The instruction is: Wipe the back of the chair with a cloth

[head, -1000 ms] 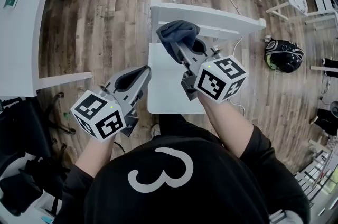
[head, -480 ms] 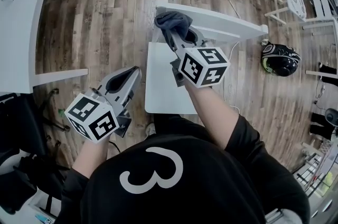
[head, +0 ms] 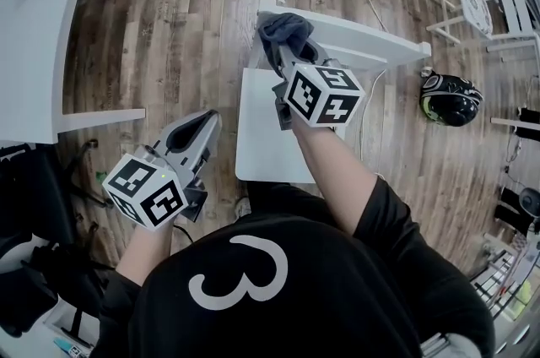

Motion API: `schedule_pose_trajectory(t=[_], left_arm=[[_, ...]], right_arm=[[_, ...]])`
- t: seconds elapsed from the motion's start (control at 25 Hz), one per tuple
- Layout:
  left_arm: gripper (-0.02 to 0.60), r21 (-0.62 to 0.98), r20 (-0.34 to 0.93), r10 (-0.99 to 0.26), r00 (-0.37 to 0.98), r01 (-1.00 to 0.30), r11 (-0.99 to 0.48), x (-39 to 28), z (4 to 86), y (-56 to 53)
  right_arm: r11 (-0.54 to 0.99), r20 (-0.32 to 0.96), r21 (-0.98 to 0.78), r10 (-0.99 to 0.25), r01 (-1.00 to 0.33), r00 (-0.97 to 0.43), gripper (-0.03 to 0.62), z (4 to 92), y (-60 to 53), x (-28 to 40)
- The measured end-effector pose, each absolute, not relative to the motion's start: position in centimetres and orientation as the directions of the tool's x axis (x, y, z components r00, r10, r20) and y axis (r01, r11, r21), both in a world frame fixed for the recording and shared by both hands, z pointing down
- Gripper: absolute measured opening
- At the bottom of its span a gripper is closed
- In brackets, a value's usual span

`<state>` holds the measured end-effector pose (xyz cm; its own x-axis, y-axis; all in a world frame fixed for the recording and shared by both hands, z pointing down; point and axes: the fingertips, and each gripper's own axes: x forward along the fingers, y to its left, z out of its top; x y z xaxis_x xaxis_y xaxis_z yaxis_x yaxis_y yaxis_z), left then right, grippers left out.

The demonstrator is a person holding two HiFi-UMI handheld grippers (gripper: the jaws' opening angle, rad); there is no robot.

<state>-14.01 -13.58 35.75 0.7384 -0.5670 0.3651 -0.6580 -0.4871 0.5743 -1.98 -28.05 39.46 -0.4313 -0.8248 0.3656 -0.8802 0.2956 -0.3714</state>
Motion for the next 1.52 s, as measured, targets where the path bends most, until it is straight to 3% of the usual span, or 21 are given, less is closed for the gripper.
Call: schedule_pose_trajectory(t=[0.64,1.52], left_arm=[[0.014,0.589,0.374,-0.531,0.761,-0.637,-0.497,-11.4,36.4,-13.3],[0.014,0.609,0.379,-0.399,0.835,-0.550,-0.572,-3.7,36.5,-14.0]], right_arm=[[0.232,0.388,-0.377,-0.839,-0.897,-0.381,0.072,40.1,-27.5,2.9],[0.002,0.410,-0.277,-0.904,-0.961,-0.119,0.064,39.9,-24.5,22.4]])
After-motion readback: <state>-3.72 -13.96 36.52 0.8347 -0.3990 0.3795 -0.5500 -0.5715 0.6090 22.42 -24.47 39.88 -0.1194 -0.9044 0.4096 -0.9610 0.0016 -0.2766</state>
